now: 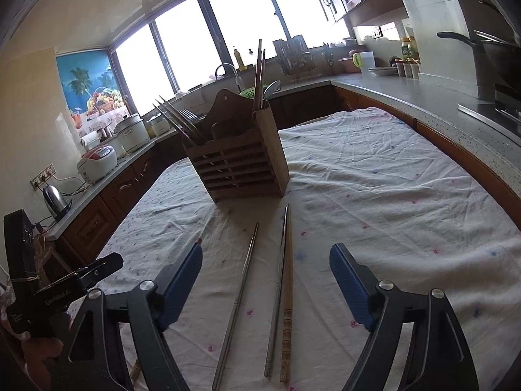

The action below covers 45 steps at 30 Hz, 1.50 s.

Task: Organize utensils
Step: 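Open both tools and move them back to the remaining chopsticks, then grasp a metal chopstick with the right tool while the left tool grasps a wooden chopstick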

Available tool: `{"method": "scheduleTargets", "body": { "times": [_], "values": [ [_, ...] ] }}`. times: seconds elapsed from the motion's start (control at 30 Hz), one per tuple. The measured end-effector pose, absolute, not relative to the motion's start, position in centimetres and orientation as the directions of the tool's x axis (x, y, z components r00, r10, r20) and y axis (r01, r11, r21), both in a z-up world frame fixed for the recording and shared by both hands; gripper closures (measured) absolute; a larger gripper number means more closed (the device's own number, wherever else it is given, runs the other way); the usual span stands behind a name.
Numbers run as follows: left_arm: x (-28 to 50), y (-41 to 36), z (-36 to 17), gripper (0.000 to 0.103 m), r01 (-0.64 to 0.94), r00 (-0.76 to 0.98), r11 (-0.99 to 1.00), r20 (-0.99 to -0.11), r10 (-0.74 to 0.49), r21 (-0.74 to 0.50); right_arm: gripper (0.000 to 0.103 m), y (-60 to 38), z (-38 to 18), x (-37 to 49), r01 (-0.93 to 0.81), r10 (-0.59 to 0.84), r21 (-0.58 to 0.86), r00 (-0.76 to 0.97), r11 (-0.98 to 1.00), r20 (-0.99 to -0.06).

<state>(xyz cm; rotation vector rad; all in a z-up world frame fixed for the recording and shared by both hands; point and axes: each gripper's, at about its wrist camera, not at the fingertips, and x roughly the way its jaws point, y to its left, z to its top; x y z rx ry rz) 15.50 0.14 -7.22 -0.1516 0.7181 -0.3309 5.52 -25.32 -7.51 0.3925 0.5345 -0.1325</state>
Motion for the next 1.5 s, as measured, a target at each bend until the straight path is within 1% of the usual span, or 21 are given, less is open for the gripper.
{"method": "scheduleTargets", "body": {
  "times": [0.07, 0.1, 0.13, 0.17, 0.23, 0.33, 0.4, 0.47, 0.5, 0.57, 0.63, 0.8, 0.93, 0.97, 1.03, 1.1, 1.13, 1.17, 1.23, 1.33, 1.5],
  "values": [
    [15.9, -0.2, -7.5, 0.024, 0.254, 0.687, 0.935, -0.635, -0.354, -0.246, 0.036, -25.3, -7.8, 5.9, 0.225, -0.015, 0.331, 0.845, 0.916, -0.535],
    [16.2, -0.5, -7.7, 0.026, 0.263, 0.674, 0.932, -0.644, -0.362, -0.249, 0.044, -25.3, -8.0, 6.1, 0.223, -0.007, 0.334, 0.84, 0.916, -0.542],
    [16.6, -0.8, -7.9, 0.03, 0.273, 0.658, 0.928, -0.655, -0.372, -0.253, 0.048, -25.4, -8.2, 6.4, 0.221, 0.002, 0.338, 0.834, 0.915, -0.551],
    [17.3, -1.2, -8.1, 0.036, 0.28, 0.643, 0.925, -0.666, -0.379, -0.256, 0.05, -25.4, -8.4, 6.7, 0.219, 0.012, 0.343, 0.828, 0.913, -0.56],
    [18.4, -1.9, -8.4, 0.042, 0.296, 0.612, 0.92, -0.689, -0.389, -0.257, 0.057, -25.4, -8.7, 7.6, 0.212, 0.034, 0.353, 0.816, 0.911, -0.577],
    [20.2, -3.3, -8.8, 0.054, 0.323, 0.574, 0.916, -0.72, -0.39, -0.239, 0.063, -25.4, -8.9, 9.2, 0.202, 0.055, 0.353, 0.798, 0.914, -0.6],
    [21.5, -4.1, -9.1, 0.058, 0.34, 0.554, 0.914, -0.738, -0.386, -0.222, 0.064, -25.3, -9.0, 10.5, 0.191, 0.066, 0.341, 0.783, 0.921, -0.618],
    [22.6, -4.8, -9.4, 0.066, 0.347, 0.535, 0.912, -0.752, -0.385, -0.22, 0.066, -25.2, -9.2, 11.9, 0.179, 0.085, 0.337, 0.765, 0.924, -0.638],
    [23.2, -5.1, -9.6, 0.066, 0.348, 0.526, 0.91, -0.757, -0.387, -0.223, 0.069, -25.2, -9.4, 12.6, 0.172, 0.095, 0.336, 0.756, 0.926, -0.648],
    [24.3, -5.4, -9.9, 0.071, 0.348, 0.511, 0.91, -0.768, -0.386, -0.225, 0.073, -25.0, -9.9, 14.0, 0.162, 0.107, 0.327, 0.737, 0.931, -0.668],
    [25.3, -6.0, -10.3, 0.072, 0.352, 0.496, 0.91, -0.781, -0.38, -0.22, 0.078, -25.0, -10.4, 15.2, 0.164, 0.108, 0.318, 0.718, 0.934, -0.687],
    [26.7, -7.2, -11.5, 0.075, 0.367, 0.479, 0.91, -0.8, -0.362, -0.193, 0.081, -24.4, -11.8, 17.7, 0.159, 0.103, 0.277, 0.668, 0.948, -0.737],
    [26.8, -8.1, -11.7, 0.075, 0.385, 0.497, 0.913, -0.803, -0.329, -0.136, 0.084, -23.8, -13.0, 19.4, 0.162, 0.064, 0.206, 0.614, 0.965, -0.787],
    [26.8, -8.5, -11.7, 0.076, 0.39, 0.504, 0.914, -0.805, -0.314, -0.112, 0.083, -23.7, -12.9, 19.5, 0.158, 0.053, 0.189, 0.616, 0.969, -0.786],
    [26.7, -9.2, -11.8, 0.08, 0.398, 0.524, 0.916, -0.806, -0.276, -0.054, 0.085, -23.2, -12.9, 20.1, 0.149, 0.024, 0.142, 0.604, 0.979, -0.797],
    [26.7, -9.7, -11.9, 0.084, 0.408, 0.536, 0.913, -0.801, -0.266, -0.03, 0.09, -22.7, -12.9, 20.2, 0.145, -0.014, 0.092, 0.599, 0.985, -0.8],
    [26.6, -9.7, -11.8, 0.09, 0.411, 0.537, 0.911, -0.799, -0.27, -0.031, 0.095, -22.5, -12.9, 20.2, 0.143, -0.022, 0.08, 0.599, 0.987, -0.8],
    [26.6, -9.6, -11.9, 0.096, 0.413, 0.536, 0.91, -0.799, -0.273, -0.033, 0.095, -22.5, -12.9, 20.2, 0.142, -0.021, 0.08, 0.599, 0.987, -0.8],
    [26.8, -9.4, -11.9, 0.097, 0.412, 0.529, 0.91, -0.8, -0.282, -0.048, 0.097, -22.9, -12.8, 20.0, 0.146, -0.012, 0.095, 0.602, 0.985, -0.798],
    [26.6, -8.5, -11.6, 0.099, 0.4, 0.52, 0.912, -0.797, -0.307, -0.09, 0.099, -23.7, -12.6, 19.6, 0.157, 0.028, 0.158, 0.616, 0.975, -0.787],
    [24.9, -5.9, -9.6, 0.1, 0.375, 0.529, 0.908, -0.76, -0.376, -0.188, 0.099, -24.3, -11.0, 17.7, 0.158, 0.075, 0.239, 0.668, 0.958, -0.741]
  ]
}}
